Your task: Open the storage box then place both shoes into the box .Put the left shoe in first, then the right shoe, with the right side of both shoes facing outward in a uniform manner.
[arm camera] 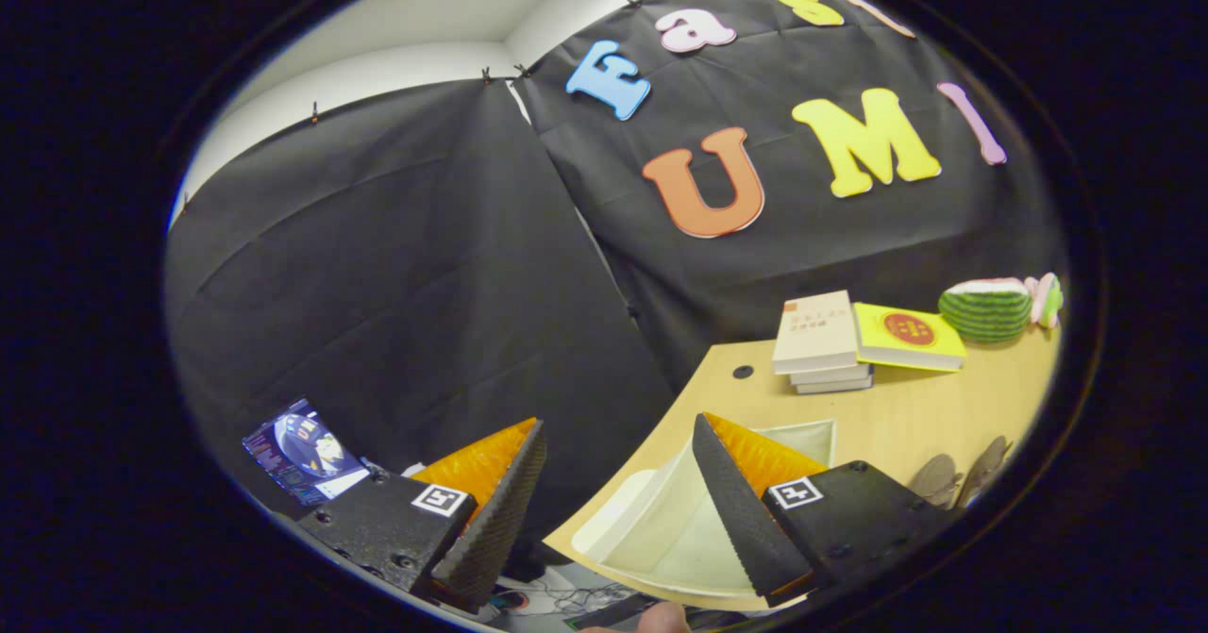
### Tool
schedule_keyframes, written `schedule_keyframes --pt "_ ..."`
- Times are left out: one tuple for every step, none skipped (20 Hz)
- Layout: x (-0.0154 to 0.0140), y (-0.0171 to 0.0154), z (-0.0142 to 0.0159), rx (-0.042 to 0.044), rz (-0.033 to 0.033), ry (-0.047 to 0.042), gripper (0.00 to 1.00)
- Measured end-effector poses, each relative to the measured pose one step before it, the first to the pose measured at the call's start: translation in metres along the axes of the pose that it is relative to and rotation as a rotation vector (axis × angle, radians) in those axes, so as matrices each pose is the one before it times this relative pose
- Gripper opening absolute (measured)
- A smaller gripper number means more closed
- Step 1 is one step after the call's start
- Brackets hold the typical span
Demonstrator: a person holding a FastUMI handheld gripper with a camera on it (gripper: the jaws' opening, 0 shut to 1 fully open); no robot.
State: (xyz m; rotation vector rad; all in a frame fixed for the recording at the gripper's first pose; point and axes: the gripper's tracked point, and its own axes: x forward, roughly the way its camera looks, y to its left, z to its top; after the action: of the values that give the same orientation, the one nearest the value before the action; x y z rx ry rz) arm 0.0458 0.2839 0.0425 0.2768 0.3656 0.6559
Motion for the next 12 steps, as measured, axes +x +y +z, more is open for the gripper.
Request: schedule_keyframes --pt "-0.00832 -0.01315 0.00524 -0.01449 -0.02821 -0.01399 1.00" --pt "-0.00684 -0.01563 0.00558 -0.01627 -0.03699 -0.00737 1.00" --pt "-0.01054 -0.01741 0.00592 -0.01286 -0.04077 0.00046 1.00" --pt "-0.00837 -0.01988 0.00475 -0.00674 -0.04168 -0.00420 1.00" --pt "-0.00735 -0.01886 0.00407 -0.00068 -0.04175 0.00053 1.00" --pt "-0.00775 -0.01887 0.00230 -0.00106 -0.03764 0.00558 1.00" --pt "-0.00524 -0.01842 0.00115 -0.00327 -0.03435 0.00263 1.00" --pt "-0.00574 -0.01885 0.00004 -0.00844 -0.03834 0.00800 1.00" --pt "-0.00344 -0.02076 -0.00449 -0.01795 -0.04183 0.02066 1.00" --pt "-0.00322 -0.01835 -0.00676 -0.02126 -0.03650 0.02149 1.00" --pt "-0.00255 -0.01652 -0.01222 -0.02163 -0.03053 0.02446 1.00" --pt "-0.00006 -0.01622 -0.01492 -0.01870 -0.02571 0.03557 1.00"
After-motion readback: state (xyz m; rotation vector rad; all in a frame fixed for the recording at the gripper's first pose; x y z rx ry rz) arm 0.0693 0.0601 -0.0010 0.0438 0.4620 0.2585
